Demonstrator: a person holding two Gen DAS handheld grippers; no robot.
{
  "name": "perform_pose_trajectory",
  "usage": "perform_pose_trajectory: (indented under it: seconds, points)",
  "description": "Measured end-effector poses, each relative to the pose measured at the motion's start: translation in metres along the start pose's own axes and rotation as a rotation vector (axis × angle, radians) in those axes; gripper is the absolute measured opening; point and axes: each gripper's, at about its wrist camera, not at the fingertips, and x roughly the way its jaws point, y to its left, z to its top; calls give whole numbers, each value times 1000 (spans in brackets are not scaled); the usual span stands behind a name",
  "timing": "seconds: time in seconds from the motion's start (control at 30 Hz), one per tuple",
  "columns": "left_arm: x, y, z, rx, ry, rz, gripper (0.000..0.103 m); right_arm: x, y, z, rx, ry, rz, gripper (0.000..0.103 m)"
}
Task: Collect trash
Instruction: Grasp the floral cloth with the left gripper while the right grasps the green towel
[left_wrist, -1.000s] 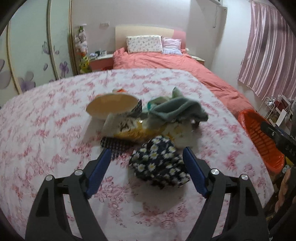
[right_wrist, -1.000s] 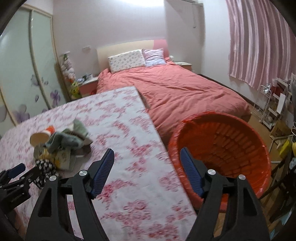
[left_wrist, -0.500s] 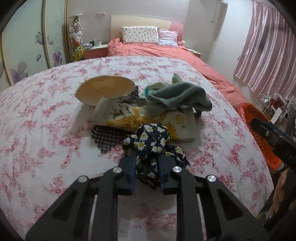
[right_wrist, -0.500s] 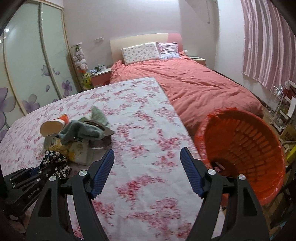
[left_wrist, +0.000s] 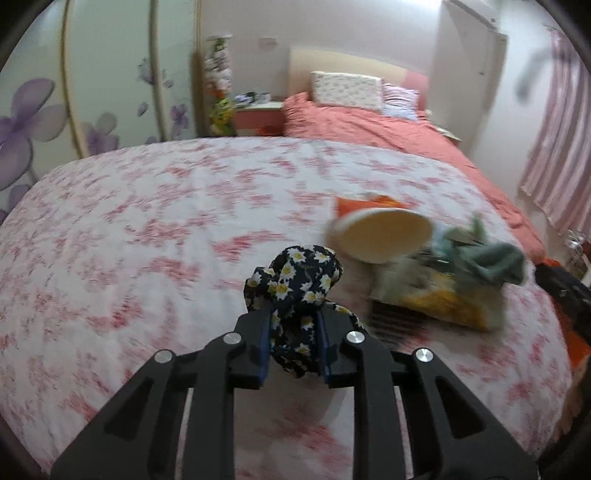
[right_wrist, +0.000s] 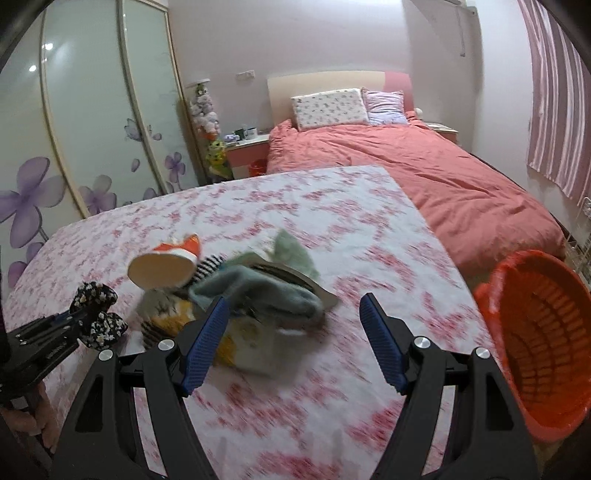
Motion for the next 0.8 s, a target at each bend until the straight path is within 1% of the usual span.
perform_pose_trajectory:
  seconds: [0.03, 0.1, 0.17, 0.27, 0.3, 0.33, 0.4, 0.5, 0.6, 0.73, 0.8]
  points:
    - [4, 5, 1, -6, 6, 7, 21, 2, 2, 2, 2, 1, 5, 70]
    - [12, 16, 4, -19, 22, 27, 22, 11, 9, 6, -4, 6, 13, 69]
    - [17, 21, 3, -28, 36, 32, 25, 23, 15, 8, -27, 28, 3, 66]
    - [24, 26, 2, -32, 47, 34, 28, 37, 22, 7, -64, 82, -6, 53]
    - [25, 26, 2, -30, 48, 36, 30, 41, 24, 6, -72, 99, -10, 43]
    - [26, 26, 2, -29, 49, 37, 32, 42, 24, 4, -76, 106, -12, 28]
    - [27, 26, 2, -27, 50, 35, 32, 42, 24, 1, -83, 116, 0, 11]
    - [30, 26, 3, -32, 56, 28, 35, 35, 23, -1, -80, 101, 20, 8]
    - [32, 28, 4, -42, 59, 24, 37, 17, 17, 5, -52, 43, 28, 8]
    - [33, 30, 3, -55, 64, 19, 40, -1, -1, 10, -16, -20, -28, 8]
    - [33, 30, 3, -58, 66, 19, 41, -1, -16, 9, 7, -9, -82, 8]
